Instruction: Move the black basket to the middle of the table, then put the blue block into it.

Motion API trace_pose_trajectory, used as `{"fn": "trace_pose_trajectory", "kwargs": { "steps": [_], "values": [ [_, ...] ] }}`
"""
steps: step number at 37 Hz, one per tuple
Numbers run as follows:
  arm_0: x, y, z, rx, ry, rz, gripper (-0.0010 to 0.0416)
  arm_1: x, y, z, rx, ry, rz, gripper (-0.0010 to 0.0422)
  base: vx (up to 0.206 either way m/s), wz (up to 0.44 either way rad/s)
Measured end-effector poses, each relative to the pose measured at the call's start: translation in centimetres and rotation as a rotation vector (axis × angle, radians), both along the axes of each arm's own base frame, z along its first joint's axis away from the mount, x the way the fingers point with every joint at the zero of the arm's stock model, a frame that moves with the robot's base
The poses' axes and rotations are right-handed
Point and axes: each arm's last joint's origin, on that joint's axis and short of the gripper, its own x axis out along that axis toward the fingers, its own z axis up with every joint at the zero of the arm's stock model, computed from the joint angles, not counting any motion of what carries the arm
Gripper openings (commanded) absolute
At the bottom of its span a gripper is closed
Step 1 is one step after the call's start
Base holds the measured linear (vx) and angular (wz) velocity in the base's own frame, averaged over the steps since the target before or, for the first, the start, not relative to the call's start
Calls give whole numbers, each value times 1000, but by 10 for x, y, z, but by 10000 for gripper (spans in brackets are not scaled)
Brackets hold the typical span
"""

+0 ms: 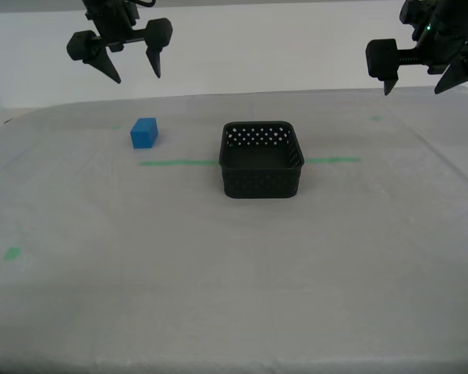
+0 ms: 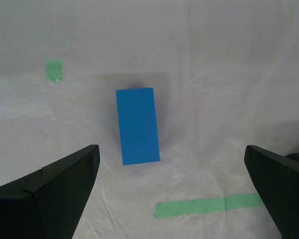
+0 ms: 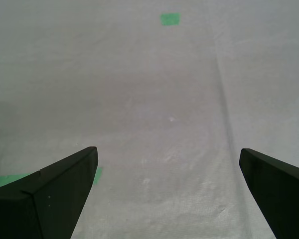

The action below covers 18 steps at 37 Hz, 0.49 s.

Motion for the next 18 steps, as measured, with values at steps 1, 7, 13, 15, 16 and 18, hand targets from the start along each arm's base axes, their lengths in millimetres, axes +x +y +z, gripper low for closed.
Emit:
{"fn": "trace_pose_trajectory", "kwargs": {
  "steps": [1,7,13,15,16,18],
  "values": [
    [0,0,0,0,0,0,399,2,0,-2,1,3,0,401,0,0],
    [0,0,0,0,0,0,398,12,-2,-18,4,24,0,401,0,0],
    [0,-1,0,0,-2,-2,399,22,-4,-30,7,47,1,401,0,0],
    [0,0,0,0,-2,-1,399,25,-5,-35,8,53,2,401,0,0],
    [0,0,0,0,-2,0,398,27,-5,-38,8,59,2,401,0,0],
    [0,0,0,0,-3,0,399,29,-5,-43,10,70,3,401,0,0]
  ]
}}
